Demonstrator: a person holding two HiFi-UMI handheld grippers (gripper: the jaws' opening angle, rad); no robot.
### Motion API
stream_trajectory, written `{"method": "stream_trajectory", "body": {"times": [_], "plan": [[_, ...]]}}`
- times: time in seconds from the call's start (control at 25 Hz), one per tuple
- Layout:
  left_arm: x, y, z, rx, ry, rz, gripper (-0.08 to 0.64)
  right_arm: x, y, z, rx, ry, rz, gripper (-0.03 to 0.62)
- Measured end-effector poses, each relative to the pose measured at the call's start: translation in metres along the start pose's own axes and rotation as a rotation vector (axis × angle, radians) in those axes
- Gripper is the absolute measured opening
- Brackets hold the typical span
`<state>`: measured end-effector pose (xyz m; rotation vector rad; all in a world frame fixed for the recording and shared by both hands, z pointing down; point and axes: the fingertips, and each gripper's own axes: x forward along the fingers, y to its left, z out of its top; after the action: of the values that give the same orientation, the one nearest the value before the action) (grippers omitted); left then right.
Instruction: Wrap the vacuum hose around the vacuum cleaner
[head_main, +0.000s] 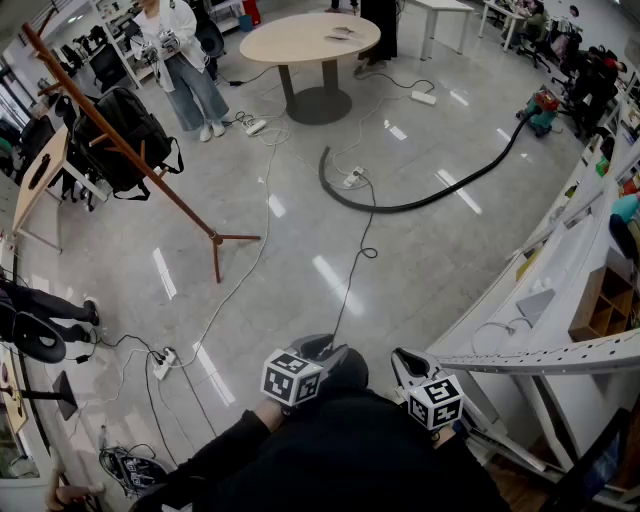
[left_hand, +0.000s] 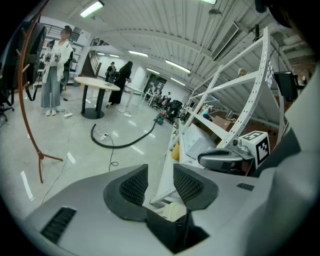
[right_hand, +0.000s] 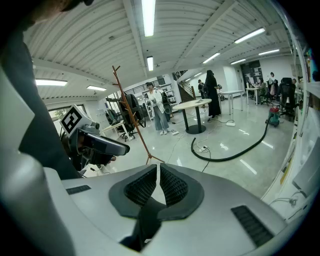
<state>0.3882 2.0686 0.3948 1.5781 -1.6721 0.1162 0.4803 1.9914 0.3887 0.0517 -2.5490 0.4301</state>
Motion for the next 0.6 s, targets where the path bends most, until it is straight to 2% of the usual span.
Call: {"method": "stream_trajectory", "body": {"times": [0.24, 0.44, 0.6], "plan": [[-0.01, 0.013, -0.014, -0.02, 0.023, 0.04, 0.173, 0.018, 0.012, -0.012, 0.013, 0.033, 0.052, 0.034], [-0.029, 0.049, -0.014, -0.082, 0.002, 0.1, 0.173, 0.053, 0.032, -0.01, -0.011, 0.071, 0.117, 0.034], [-0.026, 0.082, 0.003, -0.102, -0.02, 0.105, 0.173, 0.077, 0.024, 0.009, -0.046, 0.075, 0.092, 0.034]]}}
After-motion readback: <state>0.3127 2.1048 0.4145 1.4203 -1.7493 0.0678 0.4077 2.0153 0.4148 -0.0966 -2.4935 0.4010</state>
